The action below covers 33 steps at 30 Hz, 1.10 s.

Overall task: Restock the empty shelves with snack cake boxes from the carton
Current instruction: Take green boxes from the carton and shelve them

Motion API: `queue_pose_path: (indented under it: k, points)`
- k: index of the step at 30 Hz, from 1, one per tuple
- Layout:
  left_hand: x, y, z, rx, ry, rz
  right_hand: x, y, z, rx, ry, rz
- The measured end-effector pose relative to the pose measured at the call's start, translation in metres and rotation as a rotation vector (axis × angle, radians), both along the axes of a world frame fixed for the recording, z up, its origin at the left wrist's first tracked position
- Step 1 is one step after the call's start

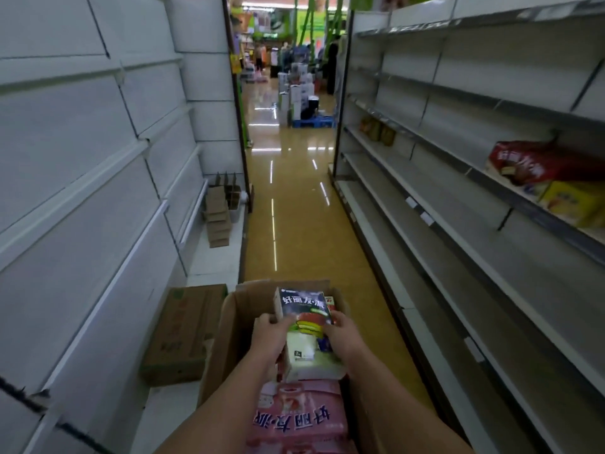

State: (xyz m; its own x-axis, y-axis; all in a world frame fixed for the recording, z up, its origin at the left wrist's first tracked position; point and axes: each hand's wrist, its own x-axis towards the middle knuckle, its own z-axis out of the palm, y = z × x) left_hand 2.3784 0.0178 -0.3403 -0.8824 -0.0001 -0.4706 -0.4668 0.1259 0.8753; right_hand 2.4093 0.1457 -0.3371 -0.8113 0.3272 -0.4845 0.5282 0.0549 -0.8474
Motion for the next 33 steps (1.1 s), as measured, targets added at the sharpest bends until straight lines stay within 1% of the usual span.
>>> queue_pose_path:
  k: [1, 2, 4, 7, 8, 10, 12, 14, 15, 17, 19, 21, 23, 24, 27, 28, 29, 31, 32, 33]
  points:
    - [0.005, 0.002, 0.005, 0.035, 0.018, -0.034, 0.007, 0.001, 0.002, -0.006, 0.012, -0.027]
    - [0.009, 0.003, 0.01, 0.111, 0.008, -0.057, 0.013, 0.002, 0.005, -0.037, 0.02, -0.059]
    - [0.013, 0.007, 0.012, 0.24, -0.052, -0.072, 0.029, 0.006, 0.007, -0.132, 0.03, -0.13]
    - [0.024, 0.013, 0.009, 0.267, -0.091, -0.172, 0.052, 0.008, 0.01, -0.245, 0.064, -0.105]
    - [0.03, 0.016, 0.008, 0.298, -0.141, -0.224, 0.06, 0.007, 0.016, -0.283, 0.083, -0.096]
    - [0.044, 0.022, 0.014, 0.337, -0.299, -0.355, 0.07, 0.008, 0.023, -0.313, 0.085, -0.104]
    - [0.051, 0.026, 0.019, 0.351, -0.353, -0.481, 0.082, 0.017, 0.028, -0.314, 0.104, -0.178]
    - [0.054, 0.035, 0.02, 0.385, -0.296, -0.545, 0.096, 0.029, 0.033, -0.317, 0.135, -0.252]
    - [0.054, 0.041, 0.019, 0.375, -0.249, -0.538, 0.104, 0.035, 0.033, -0.337, 0.131, -0.299]
    - [0.059, 0.056, 0.023, 0.3, -0.153, -0.55, 0.122, 0.047, 0.034, -0.363, 0.171, -0.443]
    - [0.068, 0.073, 0.028, 0.133, -0.031, -0.695, 0.138, 0.062, 0.032, -0.343, 0.22, -0.543]
    - [0.078, 0.089, 0.033, -0.004, 0.146, -0.895, 0.157, 0.075, 0.035, -0.252, 0.228, -0.577]
    - [0.088, 0.103, 0.038, -0.034, 0.252, -1.073, 0.185, 0.092, 0.038, -0.114, 0.205, -0.613]
    - [0.093, 0.111, 0.038, -0.041, 0.295, -1.128, 0.201, 0.098, 0.04, -0.069, 0.173, -0.615]
    - [0.108, 0.136, 0.036, -0.114, 0.425, -1.282, 0.242, 0.113, 0.044, -0.032, 0.087, -0.55]
    - [0.118, 0.146, 0.038, -0.149, 0.47, -1.302, 0.255, 0.117, 0.045, -0.019, 0.087, -0.571]
    - [0.127, 0.156, 0.037, -0.185, 0.511, -1.267, 0.266, 0.121, 0.043, -0.017, 0.11, -0.621]
    - [0.145, 0.174, 0.033, -0.259, 0.596, -1.099, 0.287, 0.126, 0.039, -0.067, 0.207, -0.785]
    - [0.155, 0.182, 0.033, -0.286, 0.606, -1.01, 0.298, 0.129, 0.038, -0.111, 0.265, -0.865]
    - [0.165, 0.191, 0.033, -0.268, 0.546, -0.956, 0.311, 0.133, 0.038, -0.148, 0.32, -0.931]
